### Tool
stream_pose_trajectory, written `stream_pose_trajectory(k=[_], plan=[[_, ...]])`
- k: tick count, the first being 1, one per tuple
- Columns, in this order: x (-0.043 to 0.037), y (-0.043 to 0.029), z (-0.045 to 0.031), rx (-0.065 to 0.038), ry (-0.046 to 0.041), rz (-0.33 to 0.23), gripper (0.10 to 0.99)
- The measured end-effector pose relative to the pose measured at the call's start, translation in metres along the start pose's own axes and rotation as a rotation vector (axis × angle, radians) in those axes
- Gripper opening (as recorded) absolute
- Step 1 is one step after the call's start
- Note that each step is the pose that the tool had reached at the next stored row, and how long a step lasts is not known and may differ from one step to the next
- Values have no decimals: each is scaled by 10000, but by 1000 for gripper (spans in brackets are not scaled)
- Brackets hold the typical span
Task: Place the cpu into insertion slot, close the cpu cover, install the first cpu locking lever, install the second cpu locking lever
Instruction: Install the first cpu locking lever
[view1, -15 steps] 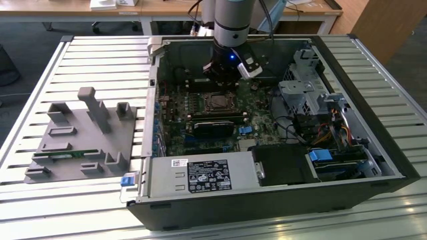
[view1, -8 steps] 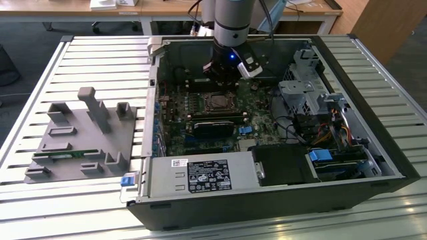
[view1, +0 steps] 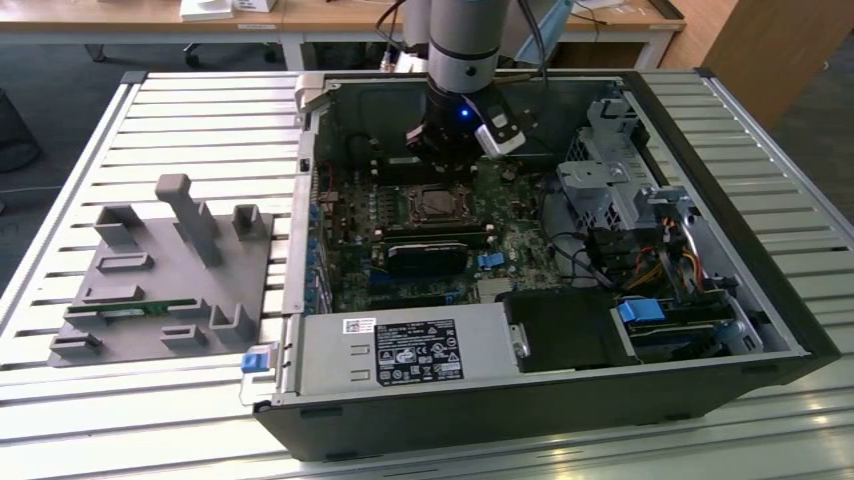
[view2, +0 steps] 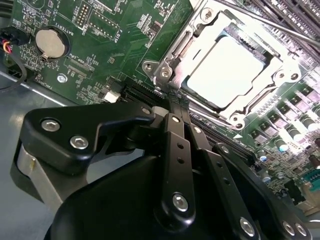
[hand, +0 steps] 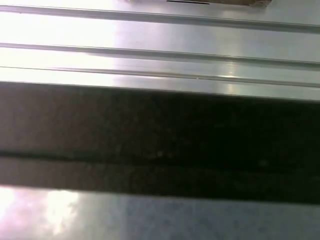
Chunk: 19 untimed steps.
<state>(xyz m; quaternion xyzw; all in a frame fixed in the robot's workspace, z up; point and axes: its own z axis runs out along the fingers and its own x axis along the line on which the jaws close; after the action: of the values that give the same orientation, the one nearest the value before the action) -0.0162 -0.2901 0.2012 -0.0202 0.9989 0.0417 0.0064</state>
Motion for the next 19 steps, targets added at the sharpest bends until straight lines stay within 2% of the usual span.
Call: stream_pose_trajectory(k=[13,19], plan=[[-10,-3,24,247,12,-2,106],[-11,0,4,244,7,-3,106]])
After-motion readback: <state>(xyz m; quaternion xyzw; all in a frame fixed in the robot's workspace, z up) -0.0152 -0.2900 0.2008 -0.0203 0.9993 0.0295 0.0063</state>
